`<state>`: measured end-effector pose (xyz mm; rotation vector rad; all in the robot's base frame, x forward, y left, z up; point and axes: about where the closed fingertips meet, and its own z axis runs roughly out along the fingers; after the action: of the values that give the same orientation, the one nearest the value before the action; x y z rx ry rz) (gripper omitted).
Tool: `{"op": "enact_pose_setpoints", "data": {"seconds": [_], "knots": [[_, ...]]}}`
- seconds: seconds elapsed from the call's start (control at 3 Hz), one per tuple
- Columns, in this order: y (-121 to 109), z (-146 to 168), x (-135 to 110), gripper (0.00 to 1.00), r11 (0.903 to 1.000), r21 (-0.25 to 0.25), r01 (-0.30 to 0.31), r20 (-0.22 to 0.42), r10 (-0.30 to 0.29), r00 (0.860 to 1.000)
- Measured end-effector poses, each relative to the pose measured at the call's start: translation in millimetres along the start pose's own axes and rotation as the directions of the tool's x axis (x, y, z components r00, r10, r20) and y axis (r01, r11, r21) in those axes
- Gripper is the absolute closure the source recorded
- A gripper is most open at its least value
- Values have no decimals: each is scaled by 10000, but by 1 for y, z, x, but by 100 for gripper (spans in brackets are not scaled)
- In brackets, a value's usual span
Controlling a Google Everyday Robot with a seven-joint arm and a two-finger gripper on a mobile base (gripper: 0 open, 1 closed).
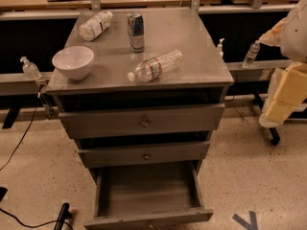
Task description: Place redbull can into bottom drawer
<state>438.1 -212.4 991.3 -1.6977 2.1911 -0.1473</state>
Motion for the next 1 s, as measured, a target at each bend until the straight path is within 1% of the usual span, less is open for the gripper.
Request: {"op": "enact_pose_setpoints", "data": {"seconds": [0.33, 0.67, 1.0], "knots": [[-1, 0, 0, 0, 10000, 20, 5, 11, -5, 10000], [-26, 8, -9, 0, 9996, 165, 236, 285, -241, 9993], [-97, 36, -45, 0, 9958, 541, 744, 1269, -807, 9886]]}}
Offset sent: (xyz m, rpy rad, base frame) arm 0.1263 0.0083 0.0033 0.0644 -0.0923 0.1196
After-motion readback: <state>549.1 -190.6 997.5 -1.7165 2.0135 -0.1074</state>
